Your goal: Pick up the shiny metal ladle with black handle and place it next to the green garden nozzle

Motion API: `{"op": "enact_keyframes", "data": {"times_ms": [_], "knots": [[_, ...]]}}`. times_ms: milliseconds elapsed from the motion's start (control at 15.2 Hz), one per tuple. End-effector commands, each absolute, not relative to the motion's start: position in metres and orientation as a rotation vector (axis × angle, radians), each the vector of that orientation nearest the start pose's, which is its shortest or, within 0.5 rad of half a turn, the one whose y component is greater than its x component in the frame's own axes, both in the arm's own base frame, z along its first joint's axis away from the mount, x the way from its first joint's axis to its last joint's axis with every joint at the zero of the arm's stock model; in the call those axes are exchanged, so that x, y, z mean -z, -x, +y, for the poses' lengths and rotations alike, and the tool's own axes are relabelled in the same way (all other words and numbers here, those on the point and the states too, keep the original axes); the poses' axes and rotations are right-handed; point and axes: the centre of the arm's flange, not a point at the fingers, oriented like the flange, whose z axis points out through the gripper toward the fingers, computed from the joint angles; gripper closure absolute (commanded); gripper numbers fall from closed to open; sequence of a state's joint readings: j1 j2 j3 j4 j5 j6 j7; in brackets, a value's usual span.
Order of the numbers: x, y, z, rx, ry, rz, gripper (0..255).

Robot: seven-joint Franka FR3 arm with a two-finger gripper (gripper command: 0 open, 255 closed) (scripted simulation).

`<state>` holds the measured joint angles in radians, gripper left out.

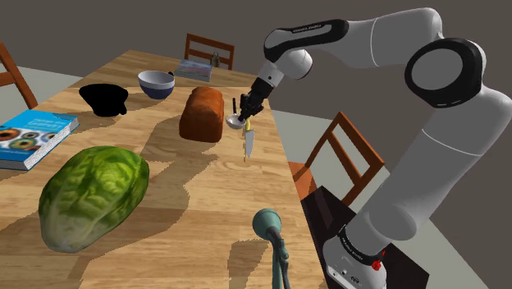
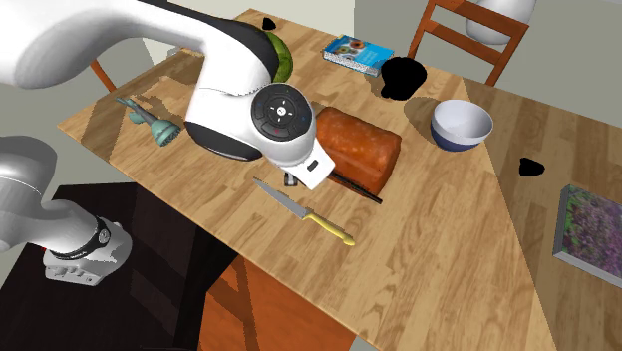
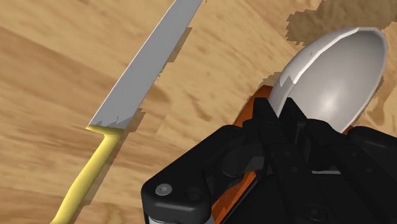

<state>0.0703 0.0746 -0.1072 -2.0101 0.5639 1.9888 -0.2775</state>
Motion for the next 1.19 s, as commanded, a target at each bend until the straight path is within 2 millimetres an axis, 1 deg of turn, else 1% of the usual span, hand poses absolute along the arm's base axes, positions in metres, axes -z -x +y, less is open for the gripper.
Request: {"op": "enact_keyframes", "data": {"times_ms": [0, 1122], "knots": [[-0.430, -0.565, 0.012, -0.018, 2.639, 0.024, 255], [-0.518, -0.565, 0.012, -0.018, 2.639, 0.024, 255]]}}
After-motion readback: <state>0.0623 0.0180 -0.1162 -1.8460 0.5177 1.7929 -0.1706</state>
